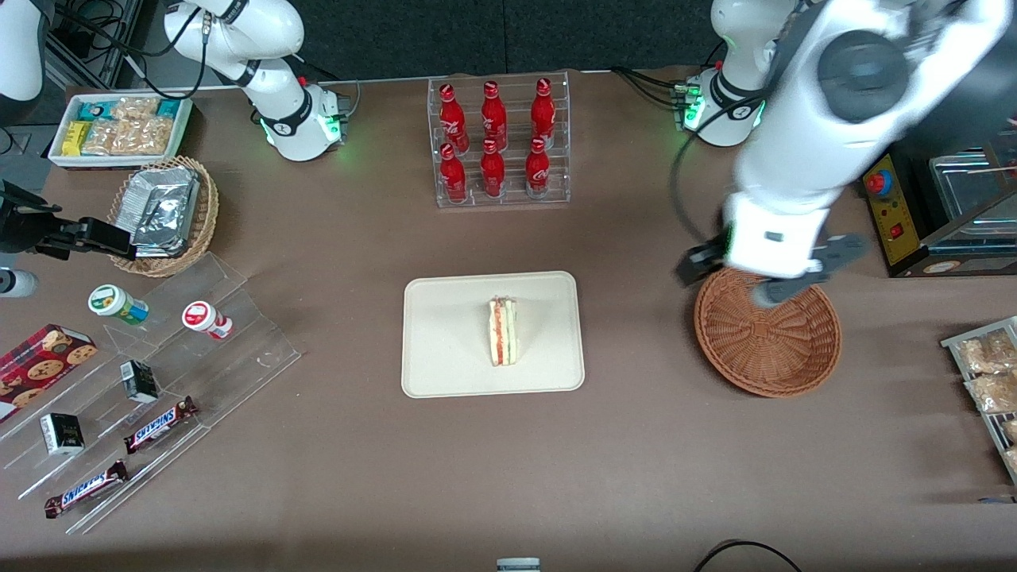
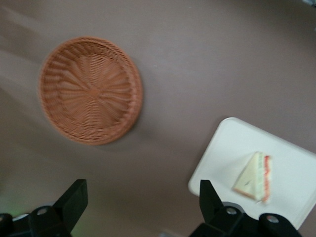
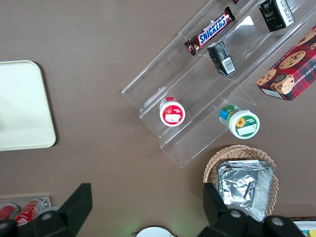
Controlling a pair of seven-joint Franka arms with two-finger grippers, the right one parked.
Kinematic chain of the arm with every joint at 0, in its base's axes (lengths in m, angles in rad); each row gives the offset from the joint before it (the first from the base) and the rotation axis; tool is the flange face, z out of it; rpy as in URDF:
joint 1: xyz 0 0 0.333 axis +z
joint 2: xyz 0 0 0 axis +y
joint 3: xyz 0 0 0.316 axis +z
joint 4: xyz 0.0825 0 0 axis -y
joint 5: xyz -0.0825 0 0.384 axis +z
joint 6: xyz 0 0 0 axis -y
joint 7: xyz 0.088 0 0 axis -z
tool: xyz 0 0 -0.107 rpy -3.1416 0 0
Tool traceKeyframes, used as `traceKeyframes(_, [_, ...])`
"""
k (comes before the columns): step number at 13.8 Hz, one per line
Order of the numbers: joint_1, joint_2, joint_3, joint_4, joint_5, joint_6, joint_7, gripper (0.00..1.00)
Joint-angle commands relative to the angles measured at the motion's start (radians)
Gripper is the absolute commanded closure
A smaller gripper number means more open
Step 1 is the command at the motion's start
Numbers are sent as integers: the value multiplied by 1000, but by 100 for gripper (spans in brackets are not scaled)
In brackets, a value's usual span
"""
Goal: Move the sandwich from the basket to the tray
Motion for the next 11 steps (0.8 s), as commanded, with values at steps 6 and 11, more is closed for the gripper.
traceKeyframes(6, [169,-174,-1,-176,-73,-74,434,0])
traceKeyframes(11, [-59,-307,399,-315,-182,-66,737,0])
